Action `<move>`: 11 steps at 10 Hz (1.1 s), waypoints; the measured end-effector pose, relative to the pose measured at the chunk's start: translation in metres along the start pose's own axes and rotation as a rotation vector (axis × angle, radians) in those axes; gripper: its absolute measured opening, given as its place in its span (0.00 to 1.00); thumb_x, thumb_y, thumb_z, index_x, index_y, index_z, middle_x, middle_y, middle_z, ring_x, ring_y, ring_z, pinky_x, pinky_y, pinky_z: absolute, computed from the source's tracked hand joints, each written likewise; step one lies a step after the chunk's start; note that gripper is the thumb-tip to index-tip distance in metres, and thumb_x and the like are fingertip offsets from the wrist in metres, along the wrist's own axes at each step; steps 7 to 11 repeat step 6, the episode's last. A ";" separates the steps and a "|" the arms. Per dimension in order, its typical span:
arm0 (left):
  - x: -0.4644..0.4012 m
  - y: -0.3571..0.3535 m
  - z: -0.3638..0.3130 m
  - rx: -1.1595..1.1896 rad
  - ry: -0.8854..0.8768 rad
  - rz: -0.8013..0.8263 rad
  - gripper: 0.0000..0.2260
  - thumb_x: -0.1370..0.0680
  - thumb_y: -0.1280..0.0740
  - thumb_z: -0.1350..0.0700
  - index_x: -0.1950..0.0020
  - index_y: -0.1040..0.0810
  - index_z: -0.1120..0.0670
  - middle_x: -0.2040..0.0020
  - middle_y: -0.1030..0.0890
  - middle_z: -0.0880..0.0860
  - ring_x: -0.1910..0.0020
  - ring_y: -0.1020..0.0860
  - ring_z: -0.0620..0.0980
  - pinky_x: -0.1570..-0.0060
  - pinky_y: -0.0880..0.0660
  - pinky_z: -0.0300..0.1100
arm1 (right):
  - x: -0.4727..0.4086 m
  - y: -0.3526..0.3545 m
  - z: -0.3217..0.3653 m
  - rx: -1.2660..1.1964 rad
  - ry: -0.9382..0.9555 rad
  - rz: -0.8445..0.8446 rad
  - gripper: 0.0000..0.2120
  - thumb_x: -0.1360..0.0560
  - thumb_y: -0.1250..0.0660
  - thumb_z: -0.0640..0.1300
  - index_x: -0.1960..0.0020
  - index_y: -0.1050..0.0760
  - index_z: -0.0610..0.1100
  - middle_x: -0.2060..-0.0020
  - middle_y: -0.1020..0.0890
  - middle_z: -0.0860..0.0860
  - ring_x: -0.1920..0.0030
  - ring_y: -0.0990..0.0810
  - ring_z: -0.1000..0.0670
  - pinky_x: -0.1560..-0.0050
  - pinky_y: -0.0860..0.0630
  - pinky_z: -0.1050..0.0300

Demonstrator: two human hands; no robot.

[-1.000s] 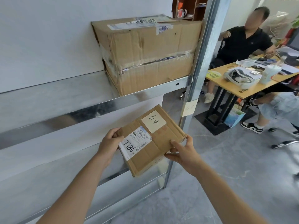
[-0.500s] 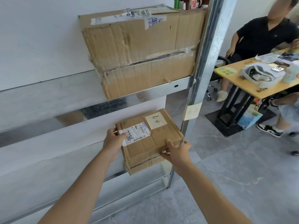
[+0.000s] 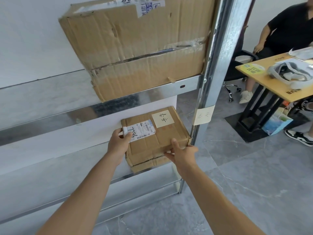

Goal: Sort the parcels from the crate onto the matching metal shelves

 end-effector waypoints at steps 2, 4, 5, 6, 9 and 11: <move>0.009 0.006 0.002 0.074 0.034 0.045 0.20 0.18 0.33 0.49 0.27 0.28 0.49 0.39 0.19 0.48 0.41 0.20 0.51 0.42 0.22 0.49 | -0.005 0.000 -0.003 0.041 -0.001 0.001 0.26 0.20 0.29 0.42 0.31 0.42 0.44 0.32 0.28 0.35 0.38 0.20 0.39 0.62 0.12 0.50; 0.043 0.041 0.017 0.141 0.058 0.115 0.25 0.18 0.40 0.44 0.20 0.35 0.45 0.30 0.29 0.47 0.31 0.28 0.53 0.32 0.26 0.56 | 0.006 0.007 -0.007 0.085 -0.060 0.034 0.27 0.18 0.32 0.52 0.27 0.41 0.44 0.46 0.22 0.38 0.46 0.15 0.36 0.41 0.16 0.38; 0.068 0.072 0.034 0.218 0.047 0.105 0.23 0.15 0.41 0.46 0.20 0.35 0.46 0.30 0.30 0.48 0.33 0.29 0.51 0.33 0.28 0.53 | 0.030 0.004 -0.012 0.166 -0.062 0.008 0.26 0.17 0.35 0.53 0.26 0.40 0.45 0.47 0.23 0.40 0.46 0.15 0.36 0.40 0.17 0.37; 0.090 0.108 0.055 0.319 0.042 0.080 0.21 0.14 0.41 0.48 0.20 0.34 0.46 0.30 0.29 0.48 0.33 0.28 0.50 0.30 0.29 0.54 | 0.062 -0.006 -0.018 0.229 0.007 0.008 0.22 0.16 0.37 0.52 0.27 0.37 0.47 0.49 0.24 0.42 0.44 0.16 0.38 0.39 0.18 0.39; 0.090 0.108 0.055 0.319 0.042 0.080 0.21 0.14 0.41 0.48 0.20 0.34 0.46 0.30 0.29 0.48 0.33 0.28 0.50 0.30 0.29 0.54 | 0.062 -0.006 -0.018 0.229 0.007 0.008 0.22 0.16 0.37 0.52 0.27 0.37 0.47 0.49 0.24 0.42 0.44 0.16 0.38 0.39 0.18 0.39; 0.090 0.108 0.055 0.319 0.042 0.080 0.21 0.14 0.41 0.48 0.20 0.34 0.46 0.30 0.29 0.48 0.33 0.28 0.50 0.30 0.29 0.54 | 0.062 -0.006 -0.018 0.229 0.007 0.008 0.22 0.16 0.37 0.52 0.27 0.37 0.47 0.49 0.24 0.42 0.44 0.16 0.38 0.39 0.18 0.39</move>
Point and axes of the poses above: each hand's wrist, its own x-axis away from the middle knuckle, its own y-axis out of the back of the hand, z = x × y, the point moved 3 cm from there along -x, towards the middle knuckle
